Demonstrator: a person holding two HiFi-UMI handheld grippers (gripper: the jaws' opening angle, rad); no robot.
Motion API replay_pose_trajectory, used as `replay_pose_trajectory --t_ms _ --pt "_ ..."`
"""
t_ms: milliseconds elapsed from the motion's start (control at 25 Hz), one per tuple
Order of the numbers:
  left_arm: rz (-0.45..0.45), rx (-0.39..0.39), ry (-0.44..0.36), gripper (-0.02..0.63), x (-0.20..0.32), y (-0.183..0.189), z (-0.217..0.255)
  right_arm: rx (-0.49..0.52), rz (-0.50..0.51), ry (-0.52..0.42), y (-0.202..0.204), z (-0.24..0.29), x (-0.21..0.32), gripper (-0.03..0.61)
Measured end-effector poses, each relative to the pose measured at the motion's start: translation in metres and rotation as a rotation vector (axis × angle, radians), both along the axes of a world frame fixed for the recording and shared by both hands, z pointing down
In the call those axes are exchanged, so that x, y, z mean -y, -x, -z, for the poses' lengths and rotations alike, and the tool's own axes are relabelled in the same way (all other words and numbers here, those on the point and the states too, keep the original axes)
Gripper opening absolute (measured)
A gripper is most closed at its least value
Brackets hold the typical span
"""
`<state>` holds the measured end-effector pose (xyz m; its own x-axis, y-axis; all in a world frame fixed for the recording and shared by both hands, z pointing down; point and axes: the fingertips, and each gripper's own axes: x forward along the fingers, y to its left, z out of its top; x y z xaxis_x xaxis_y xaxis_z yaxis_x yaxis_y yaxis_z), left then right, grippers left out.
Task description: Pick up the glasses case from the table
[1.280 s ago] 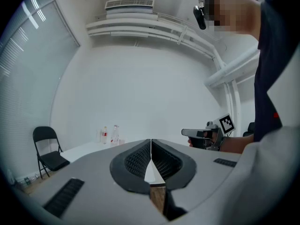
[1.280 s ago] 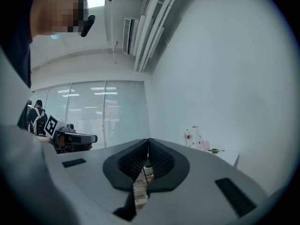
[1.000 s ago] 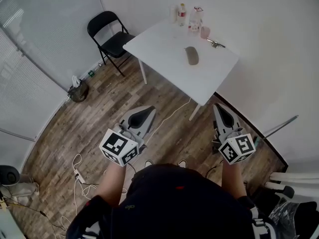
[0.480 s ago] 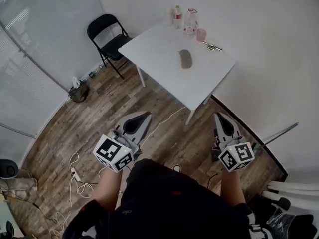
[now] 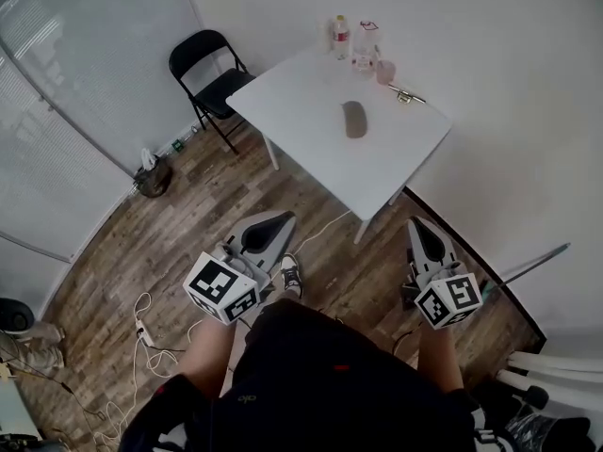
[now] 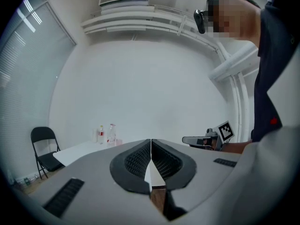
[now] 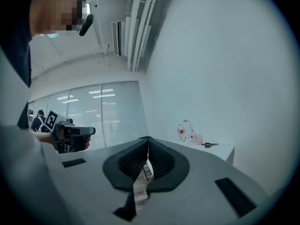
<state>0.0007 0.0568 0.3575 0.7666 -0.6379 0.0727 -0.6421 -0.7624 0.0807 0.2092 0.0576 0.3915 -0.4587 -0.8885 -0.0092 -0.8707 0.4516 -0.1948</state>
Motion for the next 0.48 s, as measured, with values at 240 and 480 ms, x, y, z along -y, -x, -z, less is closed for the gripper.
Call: replay_pose_trajectory --t_ms 240,480 --pt "-0.023 -0.018 0.002 0.023 0.058 0.002 -0.002 -0.025 -0.042 0.03 -0.005 -0.007 0.043 0.021" --pt "-0.029 -0.011 0.016 0.023 0.132 0.021 -0.017 -0.04 -0.046 0.054 0.019 -0.014 0.123 0.021"
